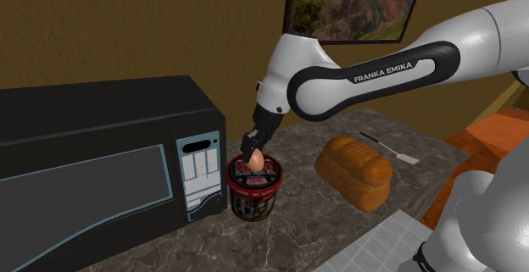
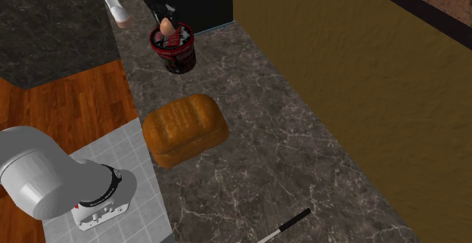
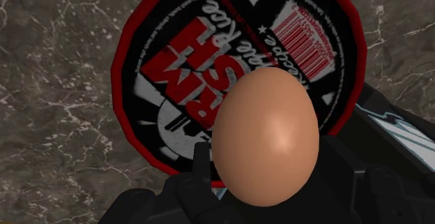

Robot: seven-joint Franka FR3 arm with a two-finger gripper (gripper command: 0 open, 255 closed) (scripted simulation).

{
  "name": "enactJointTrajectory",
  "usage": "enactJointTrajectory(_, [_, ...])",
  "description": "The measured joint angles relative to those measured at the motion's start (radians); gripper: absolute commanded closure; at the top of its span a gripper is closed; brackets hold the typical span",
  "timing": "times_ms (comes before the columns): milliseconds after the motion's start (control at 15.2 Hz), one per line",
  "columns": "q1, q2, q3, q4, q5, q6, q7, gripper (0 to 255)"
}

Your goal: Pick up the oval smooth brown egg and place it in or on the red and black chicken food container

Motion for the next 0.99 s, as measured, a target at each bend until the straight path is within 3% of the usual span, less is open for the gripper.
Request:
enactJointTrajectory(198, [0.000,0.000,0.000,-0.002,0.000,0.001,-0.001,255])
enactJointTrajectory(264, [0.000,0.000,0.000,-0.002,0.000,0.001,-0.001,0])
enactJointTrajectory(660, [0.000,-0.001,0.000,-0.002,0.000,0.002,-0.001,0])
enactJointTrajectory(990, [-0.003,-0.058,-0.012,0.045,0.008,-0.102,-0.008,0])
